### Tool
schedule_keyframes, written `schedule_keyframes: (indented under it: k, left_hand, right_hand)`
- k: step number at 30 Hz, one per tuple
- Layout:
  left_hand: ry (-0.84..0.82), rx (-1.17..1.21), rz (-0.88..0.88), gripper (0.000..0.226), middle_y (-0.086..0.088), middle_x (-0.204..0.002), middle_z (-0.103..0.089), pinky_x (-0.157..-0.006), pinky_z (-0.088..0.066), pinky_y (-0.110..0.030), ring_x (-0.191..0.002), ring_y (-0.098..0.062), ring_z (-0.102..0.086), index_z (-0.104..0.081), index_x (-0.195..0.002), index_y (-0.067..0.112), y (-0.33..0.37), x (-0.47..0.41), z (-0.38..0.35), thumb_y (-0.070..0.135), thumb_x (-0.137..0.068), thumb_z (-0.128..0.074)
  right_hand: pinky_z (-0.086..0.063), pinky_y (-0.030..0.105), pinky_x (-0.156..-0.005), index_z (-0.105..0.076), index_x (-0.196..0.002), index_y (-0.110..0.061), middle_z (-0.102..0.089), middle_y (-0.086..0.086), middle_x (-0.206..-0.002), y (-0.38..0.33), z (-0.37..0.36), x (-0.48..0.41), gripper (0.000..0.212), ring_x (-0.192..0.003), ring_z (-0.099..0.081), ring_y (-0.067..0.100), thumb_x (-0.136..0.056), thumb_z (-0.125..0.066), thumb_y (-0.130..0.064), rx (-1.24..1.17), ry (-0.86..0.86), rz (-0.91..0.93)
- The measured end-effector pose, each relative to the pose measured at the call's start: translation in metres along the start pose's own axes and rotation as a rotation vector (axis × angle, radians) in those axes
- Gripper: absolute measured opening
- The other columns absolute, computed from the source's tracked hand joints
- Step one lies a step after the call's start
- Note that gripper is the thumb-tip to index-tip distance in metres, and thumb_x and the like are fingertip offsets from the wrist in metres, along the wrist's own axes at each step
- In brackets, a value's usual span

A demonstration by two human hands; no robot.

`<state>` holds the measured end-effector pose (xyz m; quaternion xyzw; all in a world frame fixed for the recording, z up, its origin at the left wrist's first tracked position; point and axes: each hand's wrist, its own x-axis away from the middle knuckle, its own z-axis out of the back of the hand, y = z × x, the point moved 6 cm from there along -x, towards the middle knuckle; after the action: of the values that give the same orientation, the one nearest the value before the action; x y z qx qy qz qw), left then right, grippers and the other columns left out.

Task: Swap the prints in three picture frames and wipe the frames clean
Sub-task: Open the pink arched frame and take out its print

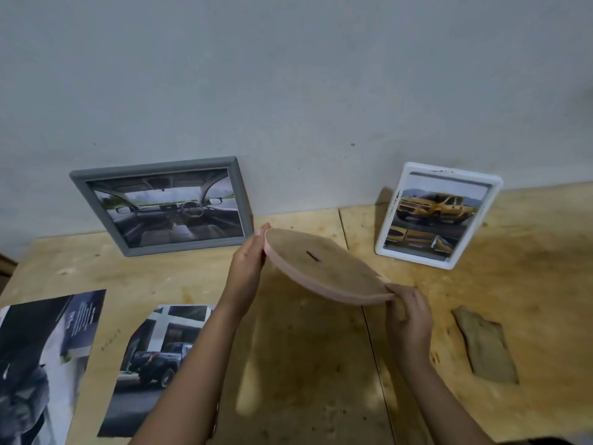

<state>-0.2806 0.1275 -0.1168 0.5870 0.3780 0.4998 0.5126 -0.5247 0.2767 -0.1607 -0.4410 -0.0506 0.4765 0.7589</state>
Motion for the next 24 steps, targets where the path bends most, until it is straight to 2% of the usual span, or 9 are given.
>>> schedule_keyframes:
  k: [3,5,7,10,13,16,19,22,24]
  left_hand:
    - [-0.177,-0.063,0.013,0.045,-0.002,-0.108,-0.065,-0.092,-0.049,-0.034,-0.102,-0.016,-0.061,-0.062,-0.114,0.019,-0.006,0.015,-0.011,0.048,-0.098,-0.033]
    - [-0.167,-0.149,0.031,0.039,0.002,-0.121,-0.060,-0.094,-0.043,-0.029,-0.111,-0.013,-0.055,-0.059,-0.122,0.022,-0.017,0.018,-0.011,0.041,-0.099,-0.034]
    - [-0.131,-0.251,0.057,0.039,0.005,-0.134,-0.052,-0.097,-0.037,-0.025,-0.120,-0.011,-0.048,-0.052,-0.131,0.025,-0.031,0.018,-0.005,0.038,-0.099,-0.035]
    - [-0.169,-0.332,0.097,0.039,0.004,-0.133,-0.051,-0.099,-0.036,-0.027,-0.113,-0.009,-0.046,-0.053,-0.129,0.027,-0.052,0.021,-0.004,0.041,-0.098,-0.035]
    - [-0.200,-0.348,0.142,0.039,0.001,-0.136,-0.052,-0.104,-0.038,-0.035,-0.121,-0.015,-0.048,-0.055,-0.128,0.025,-0.076,0.023,-0.003,0.040,-0.099,-0.034]
    - [-0.257,-0.417,0.183,0.041,-0.003,-0.140,-0.048,-0.099,-0.034,-0.030,-0.129,-0.022,-0.044,-0.051,-0.133,0.023,-0.098,0.024,-0.009,0.039,-0.100,-0.032]
    - [-0.275,-0.514,0.167,0.043,-0.002,-0.147,-0.040,-0.098,-0.030,-0.026,-0.133,-0.022,-0.038,-0.043,-0.139,0.021,-0.111,0.024,-0.016,0.036,-0.101,-0.032]
    - [-0.274,-0.596,0.078,0.043,-0.003,-0.148,-0.038,-0.104,-0.030,-0.028,-0.135,-0.022,-0.036,-0.038,-0.143,0.019,-0.117,0.024,-0.019,0.030,-0.102,-0.033]
    - [-0.274,-0.641,0.013,0.043,-0.004,-0.147,-0.040,-0.103,-0.030,-0.026,-0.133,-0.021,-0.038,-0.038,-0.143,0.016,-0.118,0.024,-0.022,0.027,-0.102,-0.034]
  right_hand:
    - [-0.046,0.039,-0.081,-0.068,-0.099,-0.007,-0.062,0.005,-0.097,0.007,0.009,0.027,0.030,-0.094,-0.054,0.023,-0.076,-0.064,0.011,0.080,-0.016,-0.058]
    - [-0.046,0.036,-0.081,-0.068,-0.100,-0.006,-0.061,0.006,-0.098,0.013,0.012,0.044,0.032,-0.096,-0.052,0.021,-0.075,-0.064,0.013,0.103,-0.021,-0.072]
    - [-0.042,0.025,-0.085,-0.068,-0.099,-0.004,-0.061,0.008,-0.099,0.018,0.012,0.058,0.032,-0.098,-0.049,0.019,-0.073,-0.065,0.015,0.111,-0.024,-0.058]
    - [-0.034,0.018,-0.090,-0.069,-0.098,-0.004,-0.062,0.009,-0.103,0.025,0.012,0.078,0.032,-0.102,-0.047,0.019,-0.072,-0.068,0.014,0.167,-0.048,-0.048]
    - [-0.037,0.023,-0.091,-0.069,-0.099,-0.003,-0.063,0.009,-0.110,0.032,0.016,0.097,0.033,-0.104,-0.047,0.020,-0.071,-0.070,0.014,0.231,-0.088,-0.005]
    - [-0.046,0.032,-0.089,-0.070,-0.096,-0.002,-0.067,0.010,-0.108,0.037,0.017,0.110,0.032,-0.102,-0.047,0.020,-0.068,-0.074,0.012,0.279,-0.125,0.019]
    - [-0.043,0.029,-0.091,-0.071,-0.097,-0.004,-0.068,0.008,-0.108,0.041,0.017,0.117,0.019,-0.102,-0.048,0.020,-0.079,-0.067,-0.006,0.286,-0.154,0.047]
    - [-0.035,0.020,-0.095,-0.071,-0.103,-0.008,-0.065,0.004,-0.115,0.045,0.016,0.117,0.033,-0.106,-0.047,0.017,-0.084,-0.057,-0.030,0.239,-0.267,0.044]
    - [-0.037,0.023,-0.095,-0.071,-0.105,-0.012,-0.063,0.001,-0.118,0.047,0.016,0.116,0.042,-0.109,-0.046,0.015,-0.082,-0.058,-0.044,0.207,-0.320,0.017]
